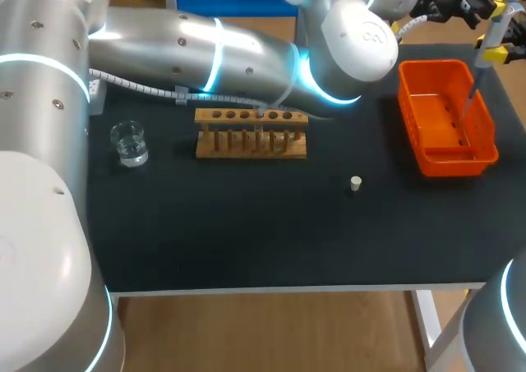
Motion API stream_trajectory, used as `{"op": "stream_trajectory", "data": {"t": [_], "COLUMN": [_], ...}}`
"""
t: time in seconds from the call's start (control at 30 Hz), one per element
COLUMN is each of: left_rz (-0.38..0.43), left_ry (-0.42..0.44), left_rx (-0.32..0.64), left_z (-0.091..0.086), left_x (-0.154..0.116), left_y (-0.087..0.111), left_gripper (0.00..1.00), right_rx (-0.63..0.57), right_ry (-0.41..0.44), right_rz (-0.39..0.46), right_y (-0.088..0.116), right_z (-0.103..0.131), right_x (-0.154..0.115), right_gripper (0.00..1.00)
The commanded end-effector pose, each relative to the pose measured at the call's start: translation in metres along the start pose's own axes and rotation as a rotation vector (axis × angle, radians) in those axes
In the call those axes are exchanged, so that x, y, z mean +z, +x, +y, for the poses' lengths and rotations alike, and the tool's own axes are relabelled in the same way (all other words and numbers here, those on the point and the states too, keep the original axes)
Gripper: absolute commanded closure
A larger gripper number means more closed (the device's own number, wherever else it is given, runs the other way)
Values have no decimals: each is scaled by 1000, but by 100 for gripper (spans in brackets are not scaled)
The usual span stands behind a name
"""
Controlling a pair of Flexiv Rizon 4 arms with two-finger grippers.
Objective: Invert the test tube, pick up the pipette, mount the tip to pipette, aspirate from beaker and dispense into the tube, eject the tip, return the pipette, and cap with the stopper.
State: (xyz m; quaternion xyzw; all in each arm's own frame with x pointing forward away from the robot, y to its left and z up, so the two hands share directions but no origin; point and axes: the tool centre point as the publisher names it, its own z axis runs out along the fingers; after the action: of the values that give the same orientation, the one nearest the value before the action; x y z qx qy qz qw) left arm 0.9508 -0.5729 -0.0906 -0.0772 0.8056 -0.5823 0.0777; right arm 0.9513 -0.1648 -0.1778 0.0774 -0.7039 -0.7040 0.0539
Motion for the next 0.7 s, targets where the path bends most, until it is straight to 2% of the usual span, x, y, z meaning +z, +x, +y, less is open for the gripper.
{"op": "stream_trajectory", "data": {"t": [0.03, 0.6, 0.7], "left_rz": [1, 1, -7], "left_ry": [175, 168, 177], "left_rx": [0, -4, 0], "left_z": [15, 20, 15], "left_x": [8, 11, 7], "left_y": [0, 1, 0], "left_gripper": [100, 100, 100], "right_rx": [0, 0, 0], "right_ry": [0, 0, 0], "right_rz": [13, 13, 13], "right_y": [-4, -4, -4], "right_z": [10, 10, 10], "right_x": [-2, -2, -2], "right_gripper": [100, 100, 100]}}
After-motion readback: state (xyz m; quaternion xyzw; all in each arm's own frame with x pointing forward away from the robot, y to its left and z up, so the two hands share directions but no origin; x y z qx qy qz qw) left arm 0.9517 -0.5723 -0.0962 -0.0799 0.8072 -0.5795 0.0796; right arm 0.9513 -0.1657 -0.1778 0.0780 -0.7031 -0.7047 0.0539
